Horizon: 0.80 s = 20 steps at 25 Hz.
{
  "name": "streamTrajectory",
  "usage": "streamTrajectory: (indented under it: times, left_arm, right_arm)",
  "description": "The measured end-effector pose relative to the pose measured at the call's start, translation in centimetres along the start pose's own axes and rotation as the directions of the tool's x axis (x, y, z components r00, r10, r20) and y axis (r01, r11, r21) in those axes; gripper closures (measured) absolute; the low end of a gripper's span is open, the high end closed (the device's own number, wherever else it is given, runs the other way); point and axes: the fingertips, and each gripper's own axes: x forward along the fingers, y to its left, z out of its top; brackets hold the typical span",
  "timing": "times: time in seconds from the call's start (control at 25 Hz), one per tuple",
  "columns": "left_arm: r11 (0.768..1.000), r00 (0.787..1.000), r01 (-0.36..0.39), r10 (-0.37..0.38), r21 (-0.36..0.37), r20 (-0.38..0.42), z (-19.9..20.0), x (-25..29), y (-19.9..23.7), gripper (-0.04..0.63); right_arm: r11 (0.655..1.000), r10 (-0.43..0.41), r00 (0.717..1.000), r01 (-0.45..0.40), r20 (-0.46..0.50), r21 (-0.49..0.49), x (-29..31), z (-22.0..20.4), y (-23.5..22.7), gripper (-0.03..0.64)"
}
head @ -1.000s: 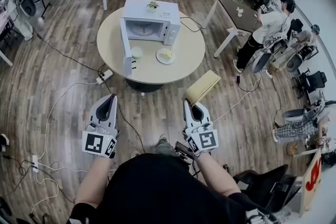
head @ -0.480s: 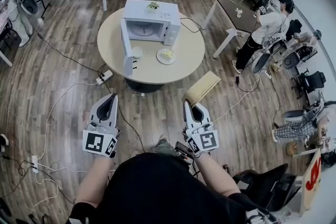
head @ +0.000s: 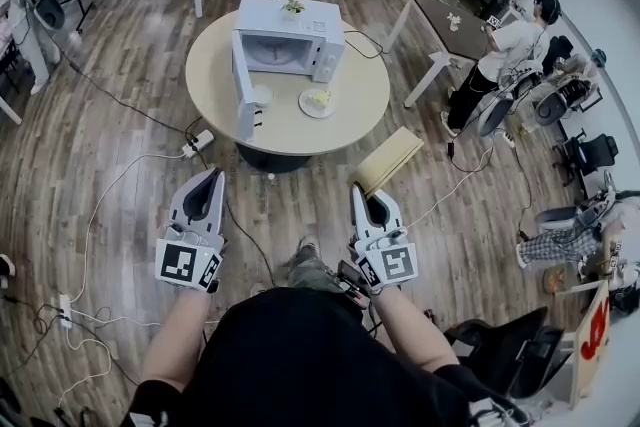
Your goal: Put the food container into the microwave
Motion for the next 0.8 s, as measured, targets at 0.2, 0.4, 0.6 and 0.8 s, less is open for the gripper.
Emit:
streamTrajectory:
  times: [0.2,0.4,0.6,0.8]
  left_arm:
    - [1.000,1.000,-0.009,0.009,0.003,-0.010,-0.2,0.3,0.3,0.577]
    - [1.000,1.000,-0.013,0.014,0.012,-0.023,-0.5,1.0,0.5,0.577]
    - [1.000,0.999,-0.020,0.021,0.016,-0.030,-0.7,2.0,1.2,0.577]
    - [1.000,0.999,-0.019,0.020,0.016,-0.032,-1.1,3.6,1.5,0.577]
  right_arm:
    - [1.000,0.010,1.000,-0.010,0.000,0.026,0.5,-0.6,-0.1,0.592]
    - [0.999,0.010,1.000,-0.010,-0.003,0.035,1.5,-1.0,-1.0,0.592]
    - [0.999,0.012,1.000,-0.012,0.001,0.029,2.8,-1.0,-1.8,0.592]
    - [0.999,0.028,1.000,-0.028,-0.005,0.026,4.3,-1.2,-2.6,0.592]
